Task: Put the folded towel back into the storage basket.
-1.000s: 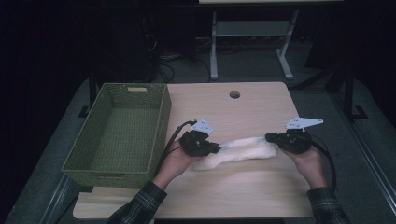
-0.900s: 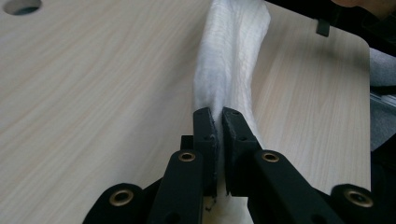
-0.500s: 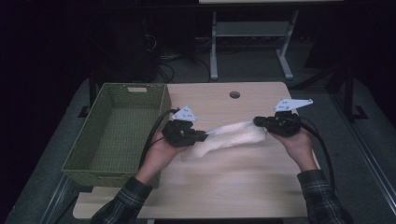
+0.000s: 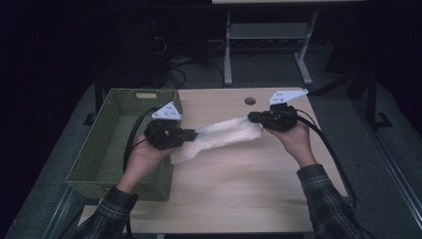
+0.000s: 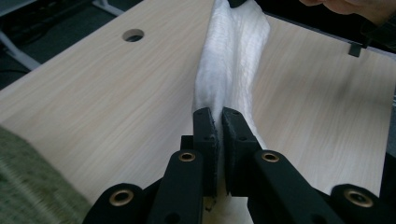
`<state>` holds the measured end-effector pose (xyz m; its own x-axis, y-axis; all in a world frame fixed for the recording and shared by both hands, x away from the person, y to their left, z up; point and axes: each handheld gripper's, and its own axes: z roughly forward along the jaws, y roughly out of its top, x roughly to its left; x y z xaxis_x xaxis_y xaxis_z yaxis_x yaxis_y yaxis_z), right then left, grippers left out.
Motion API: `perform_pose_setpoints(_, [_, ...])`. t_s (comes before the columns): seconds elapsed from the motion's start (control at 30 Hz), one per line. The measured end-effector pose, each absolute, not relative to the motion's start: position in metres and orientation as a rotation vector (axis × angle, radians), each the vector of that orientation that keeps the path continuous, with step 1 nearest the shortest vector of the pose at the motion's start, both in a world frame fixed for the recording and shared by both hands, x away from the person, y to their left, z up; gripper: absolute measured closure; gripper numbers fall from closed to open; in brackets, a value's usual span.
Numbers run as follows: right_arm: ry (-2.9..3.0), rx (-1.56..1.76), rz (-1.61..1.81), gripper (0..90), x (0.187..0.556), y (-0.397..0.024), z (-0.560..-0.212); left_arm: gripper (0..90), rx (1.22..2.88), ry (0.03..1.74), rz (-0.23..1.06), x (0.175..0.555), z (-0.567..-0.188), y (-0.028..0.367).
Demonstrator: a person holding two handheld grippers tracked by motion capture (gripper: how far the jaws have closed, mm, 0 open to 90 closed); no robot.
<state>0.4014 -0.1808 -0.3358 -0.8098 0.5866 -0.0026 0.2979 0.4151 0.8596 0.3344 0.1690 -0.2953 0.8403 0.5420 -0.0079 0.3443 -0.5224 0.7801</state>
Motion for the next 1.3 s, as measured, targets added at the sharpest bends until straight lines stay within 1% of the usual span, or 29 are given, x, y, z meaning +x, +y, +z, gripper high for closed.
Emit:
perform_pose_setpoints(0.47, [2.408, 0.653, 1.381, 85.2, 0.417, -0.121, -0.314, 85.0, 2.134, 0.718, 0.364, 0.324, -0.279, 0.227])
perform_pose_setpoints(0.77, [2.431, 0.576, 1.391, 85.2, 0.427, -0.073, -0.306, 84.9, 2.115, 0.785, 0.403, 0.316, -0.279, 0.27])
perform_pose_setpoints(1.07, [2.478, 0.508, 1.385, 85.3, 0.434, -0.02, -0.302, 84.9, 2.082, 0.865, 0.426, 0.307, -0.286, 0.318])
perform_pose_setpoints(1.3, [2.522, 0.442, 1.372, 85.3, 0.442, 0.026, -0.305, 84.9, 2.062, 0.939, 0.437, 0.301, -0.302, 0.355])
